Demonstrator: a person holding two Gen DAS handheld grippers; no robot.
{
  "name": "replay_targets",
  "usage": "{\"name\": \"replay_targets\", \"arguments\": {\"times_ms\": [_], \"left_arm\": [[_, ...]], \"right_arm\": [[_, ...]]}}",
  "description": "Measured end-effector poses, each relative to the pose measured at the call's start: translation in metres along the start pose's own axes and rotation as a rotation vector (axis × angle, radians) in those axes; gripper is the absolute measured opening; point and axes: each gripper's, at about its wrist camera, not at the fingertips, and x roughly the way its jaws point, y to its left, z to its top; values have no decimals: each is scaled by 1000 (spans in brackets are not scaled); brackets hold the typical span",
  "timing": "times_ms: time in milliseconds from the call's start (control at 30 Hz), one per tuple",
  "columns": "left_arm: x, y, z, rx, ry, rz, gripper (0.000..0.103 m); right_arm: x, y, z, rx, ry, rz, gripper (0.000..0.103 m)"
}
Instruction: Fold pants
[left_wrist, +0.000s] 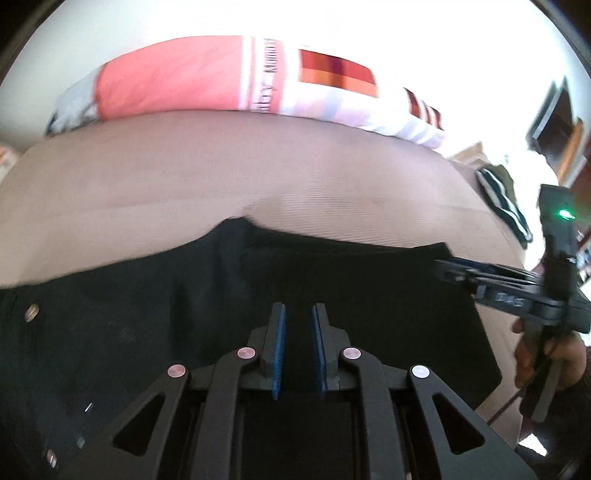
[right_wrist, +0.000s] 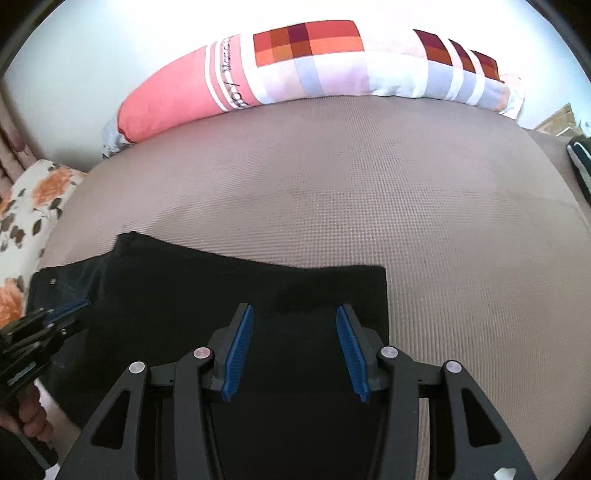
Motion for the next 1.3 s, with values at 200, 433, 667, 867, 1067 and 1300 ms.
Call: {"name": "replay_targets", "arguments": {"times_ms": [200,433,667,867,1067,1300], "left_arm": [[48,-2,20,-45,74,-14,16],[53,1,28,-37,76,1,16],[35,4,8,-4,98,3,16],[15,9,-16,21,100,19,16],[-8,22,-24,-84,125,18,31],[-54,44,-27,-161,60,77,53]], "right_arm": [[17,8,6,-29,15,-28,44],[18,10,6,-38,10,-31,45],[5,11,-1,-27,19,-13,45],[-11,22,-21,-69,37,-15,45],[-10,41,-51,-111,119,21,46],[-17,72,-69,-165,150,104,51]]}}
